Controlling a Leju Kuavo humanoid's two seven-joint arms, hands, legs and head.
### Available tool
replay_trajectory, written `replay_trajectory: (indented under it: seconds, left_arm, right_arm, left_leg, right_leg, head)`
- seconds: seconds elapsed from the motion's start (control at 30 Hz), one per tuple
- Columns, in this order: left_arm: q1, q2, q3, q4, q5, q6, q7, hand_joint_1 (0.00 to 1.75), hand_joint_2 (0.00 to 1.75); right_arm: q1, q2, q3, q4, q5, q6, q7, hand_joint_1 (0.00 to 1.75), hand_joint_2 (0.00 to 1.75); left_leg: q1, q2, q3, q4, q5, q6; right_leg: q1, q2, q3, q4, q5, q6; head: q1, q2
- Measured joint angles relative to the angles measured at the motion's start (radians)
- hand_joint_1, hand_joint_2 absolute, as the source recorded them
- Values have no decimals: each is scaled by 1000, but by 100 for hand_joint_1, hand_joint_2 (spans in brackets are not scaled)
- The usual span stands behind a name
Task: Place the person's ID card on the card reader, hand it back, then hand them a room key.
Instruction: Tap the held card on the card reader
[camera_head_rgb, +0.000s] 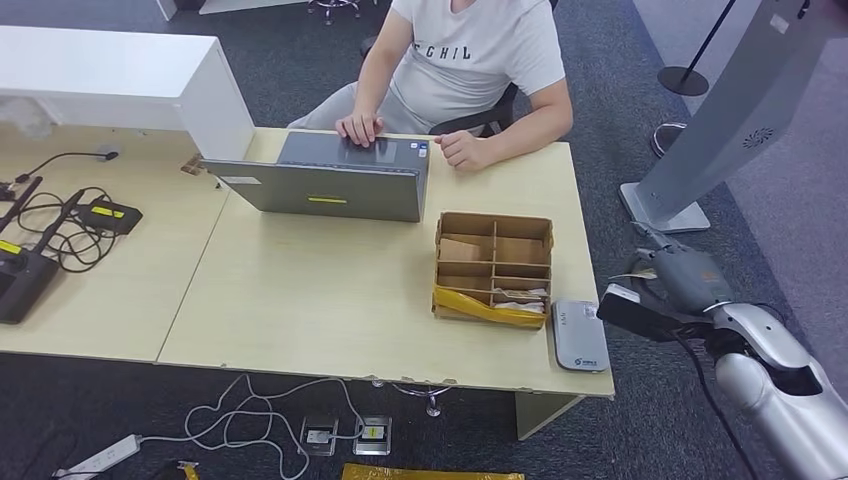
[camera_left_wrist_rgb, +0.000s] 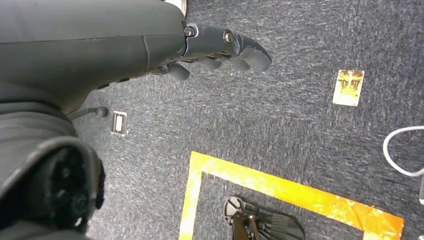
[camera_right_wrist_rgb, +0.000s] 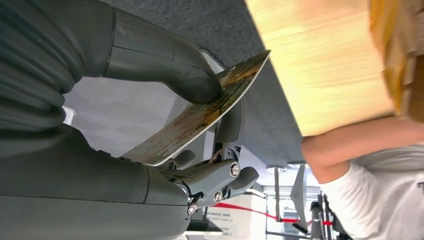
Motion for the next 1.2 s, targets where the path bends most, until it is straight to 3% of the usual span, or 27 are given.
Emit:
replay_trajectory:
  seconds: [0.33, 0.67, 0.83, 1.2]
  left_arm:
    - [-1, -4, -1, 0, 6, 2, -16, 0, 0]
    - [-2, 0, -11, 0, 5, 5, 6, 0, 0]
    - [-4, 4, -23, 0, -2, 0, -3, 0, 0]
    - [-4, 16, -32, 0, 16, 5, 12, 0, 0]
  right_arm:
    - [22, 20, 11, -17, -33, 3, 6, 175, 175]
    - [65, 42, 48, 9, -52, -67, -4, 175, 175]
    - [100, 74, 87, 23, -85, -75, 24, 175, 175]
    - [142, 79, 125, 44, -160, -102, 49, 175, 175]
  left_leg:
    - [0, 0, 0, 0, 0, 0]
    - [0, 0, 0, 0, 0, 0]
    - [0, 0, 0, 0, 0, 0]
    - [0, 0, 0, 0, 0, 0]
  right_leg:
    - [0, 0, 0, 0, 0, 0]
    - [0, 0, 0, 0, 0, 0]
    - [0, 0, -1, 0, 0, 0]
    - [0, 0, 0, 0, 0, 0]
  head:
    - [0, 0]
    - [0, 0]
    - [0, 0]
    - [0, 0]
